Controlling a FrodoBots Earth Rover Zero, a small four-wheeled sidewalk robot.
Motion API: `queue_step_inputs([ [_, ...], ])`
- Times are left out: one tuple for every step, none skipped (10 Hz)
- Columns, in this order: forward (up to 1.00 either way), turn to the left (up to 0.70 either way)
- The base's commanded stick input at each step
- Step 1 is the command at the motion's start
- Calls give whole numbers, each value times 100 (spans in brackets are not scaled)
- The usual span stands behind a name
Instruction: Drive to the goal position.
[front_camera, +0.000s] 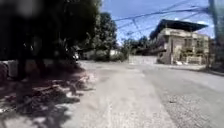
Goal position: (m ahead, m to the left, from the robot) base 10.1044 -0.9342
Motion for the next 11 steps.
queue_step_inputs([
  [93, -9],
  [93, -4],
  [93, 0],
  [93, 0],
  [93, 0],
  [94, 0],
  [93, 0],
  [93, -4],
  [93, -11],
  [93, -35],
  [93, -25],
])
